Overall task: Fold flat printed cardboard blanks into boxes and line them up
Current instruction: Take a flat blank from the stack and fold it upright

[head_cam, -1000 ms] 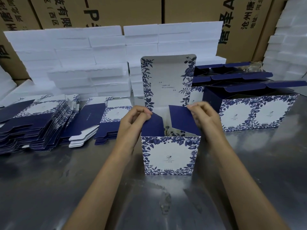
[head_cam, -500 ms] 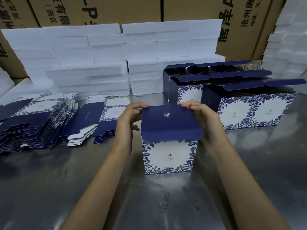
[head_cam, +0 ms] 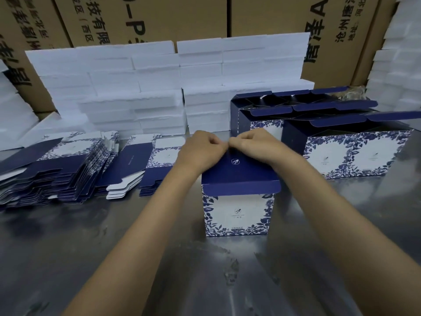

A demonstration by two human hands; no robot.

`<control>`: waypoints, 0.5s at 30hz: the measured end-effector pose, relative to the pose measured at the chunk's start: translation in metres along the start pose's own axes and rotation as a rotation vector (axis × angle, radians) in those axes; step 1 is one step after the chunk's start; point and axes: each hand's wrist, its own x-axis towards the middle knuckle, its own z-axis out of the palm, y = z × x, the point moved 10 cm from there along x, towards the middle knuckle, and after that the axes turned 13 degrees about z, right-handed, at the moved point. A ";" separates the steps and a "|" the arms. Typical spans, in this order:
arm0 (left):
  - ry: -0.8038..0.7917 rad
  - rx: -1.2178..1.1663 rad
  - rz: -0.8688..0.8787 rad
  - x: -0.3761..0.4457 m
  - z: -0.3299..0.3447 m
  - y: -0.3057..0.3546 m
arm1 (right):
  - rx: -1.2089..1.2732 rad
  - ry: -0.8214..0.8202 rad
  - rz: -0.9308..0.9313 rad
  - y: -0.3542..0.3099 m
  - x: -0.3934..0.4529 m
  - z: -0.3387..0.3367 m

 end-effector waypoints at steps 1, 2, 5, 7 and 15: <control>-0.010 0.075 0.007 0.003 0.003 0.003 | -0.025 0.016 -0.011 -0.002 -0.001 0.002; -0.017 0.118 0.008 0.004 0.006 0.005 | -0.040 0.030 -0.032 -0.003 -0.001 0.003; -0.042 0.128 -0.024 0.002 0.011 0.001 | -0.089 0.041 -0.082 -0.006 -0.003 0.002; -0.042 0.109 -0.044 0.000 0.011 -0.002 | -0.104 0.054 -0.081 -0.007 -0.005 0.001; 0.010 0.001 -0.103 -0.011 0.005 -0.008 | -0.340 0.135 -0.070 -0.008 -0.008 -0.002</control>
